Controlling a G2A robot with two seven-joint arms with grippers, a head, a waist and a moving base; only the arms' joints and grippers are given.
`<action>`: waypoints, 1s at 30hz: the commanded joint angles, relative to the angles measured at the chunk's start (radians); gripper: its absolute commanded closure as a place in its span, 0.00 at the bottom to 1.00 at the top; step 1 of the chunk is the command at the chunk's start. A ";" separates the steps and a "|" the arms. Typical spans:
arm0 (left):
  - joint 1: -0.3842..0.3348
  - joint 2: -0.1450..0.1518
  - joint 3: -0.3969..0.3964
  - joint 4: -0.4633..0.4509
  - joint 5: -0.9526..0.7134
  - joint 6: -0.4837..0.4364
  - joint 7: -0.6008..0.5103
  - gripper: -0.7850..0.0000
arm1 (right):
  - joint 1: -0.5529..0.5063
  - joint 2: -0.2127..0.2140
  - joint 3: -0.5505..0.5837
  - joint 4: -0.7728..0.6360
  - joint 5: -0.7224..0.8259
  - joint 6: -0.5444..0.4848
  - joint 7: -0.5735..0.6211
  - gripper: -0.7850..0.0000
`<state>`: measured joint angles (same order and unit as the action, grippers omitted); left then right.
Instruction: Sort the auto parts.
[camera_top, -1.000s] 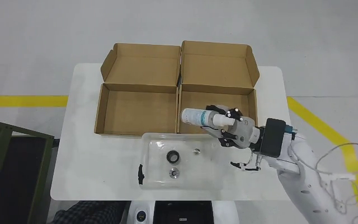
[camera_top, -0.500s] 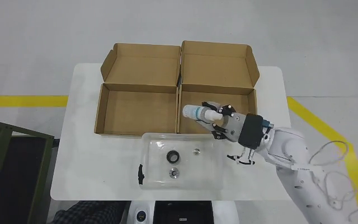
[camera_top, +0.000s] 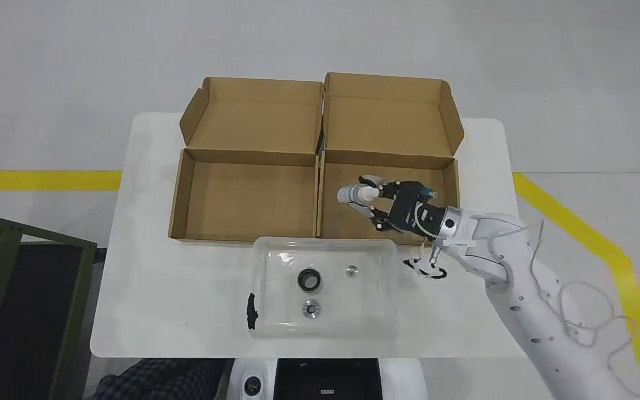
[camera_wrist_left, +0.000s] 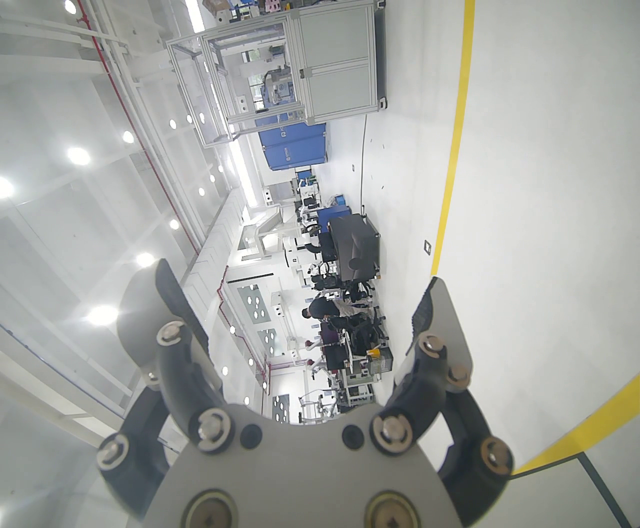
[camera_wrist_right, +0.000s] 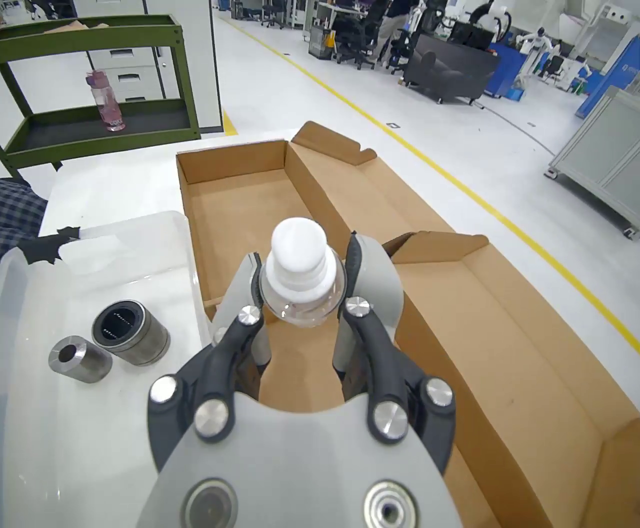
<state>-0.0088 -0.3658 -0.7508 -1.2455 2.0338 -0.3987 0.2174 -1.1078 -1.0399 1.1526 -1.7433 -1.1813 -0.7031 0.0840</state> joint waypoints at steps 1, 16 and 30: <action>0.000 0.000 0.000 0.000 0.000 0.000 0.000 0.00 | 0.022 -0.004 -0.012 0.026 0.007 0.002 0.018 1.00; 0.000 0.000 0.000 0.000 0.000 0.000 0.000 0.00 | 0.154 -0.040 -0.121 0.225 0.053 0.008 0.088 1.00; 0.000 0.000 0.000 0.000 0.000 0.000 0.000 0.00 | 0.240 -0.074 -0.192 0.364 0.066 0.039 0.120 1.00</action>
<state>-0.0088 -0.3658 -0.7508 -1.2455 2.0338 -0.3987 0.2174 -0.8694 -1.1122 0.9631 -1.3828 -1.1160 -0.6651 0.2014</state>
